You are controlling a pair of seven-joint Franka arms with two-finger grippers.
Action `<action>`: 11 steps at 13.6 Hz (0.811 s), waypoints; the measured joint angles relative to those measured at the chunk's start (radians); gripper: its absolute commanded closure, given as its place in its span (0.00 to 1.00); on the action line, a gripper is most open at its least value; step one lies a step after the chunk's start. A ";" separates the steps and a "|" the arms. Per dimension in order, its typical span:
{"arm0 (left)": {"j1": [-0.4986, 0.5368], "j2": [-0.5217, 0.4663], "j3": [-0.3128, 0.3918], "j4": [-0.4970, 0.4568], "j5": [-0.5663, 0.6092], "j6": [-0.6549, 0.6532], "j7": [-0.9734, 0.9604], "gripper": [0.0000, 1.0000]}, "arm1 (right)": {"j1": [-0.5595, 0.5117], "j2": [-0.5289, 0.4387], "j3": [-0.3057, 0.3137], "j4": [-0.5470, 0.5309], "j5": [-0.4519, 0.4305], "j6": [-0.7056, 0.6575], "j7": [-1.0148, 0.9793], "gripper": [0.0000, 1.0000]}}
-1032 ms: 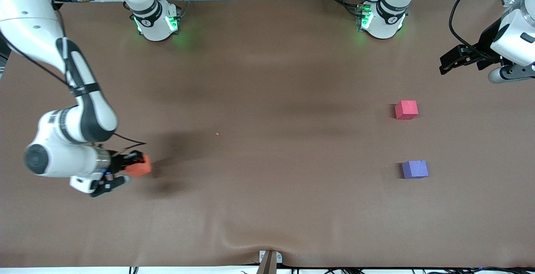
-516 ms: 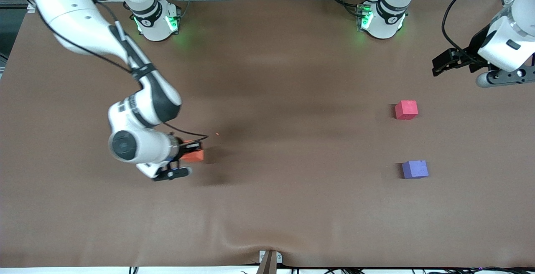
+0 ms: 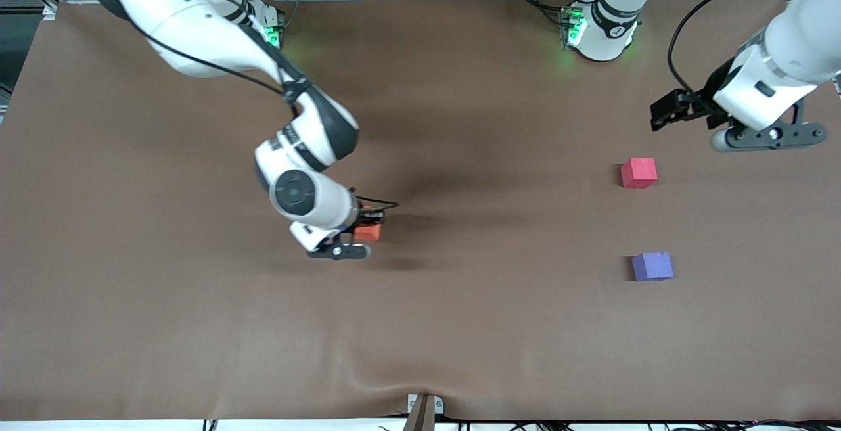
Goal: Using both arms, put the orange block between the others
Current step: 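Carry the orange cube toward the table middle while the left gripper approaches, then grasp the orange cube with the left gripper while the right gripper releases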
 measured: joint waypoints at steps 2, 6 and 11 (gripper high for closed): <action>-0.025 0.032 -0.001 -0.001 0.000 0.051 0.000 0.00 | 0.123 0.056 -0.077 0.077 0.000 0.007 0.090 1.00; -0.085 0.105 -0.002 -0.001 0.000 0.144 -0.003 0.00 | 0.237 0.158 -0.111 0.175 0.000 0.039 0.128 1.00; -0.177 0.184 -0.002 -0.001 0.000 0.244 -0.075 0.00 | 0.271 0.198 -0.117 0.196 0.000 0.067 0.134 0.18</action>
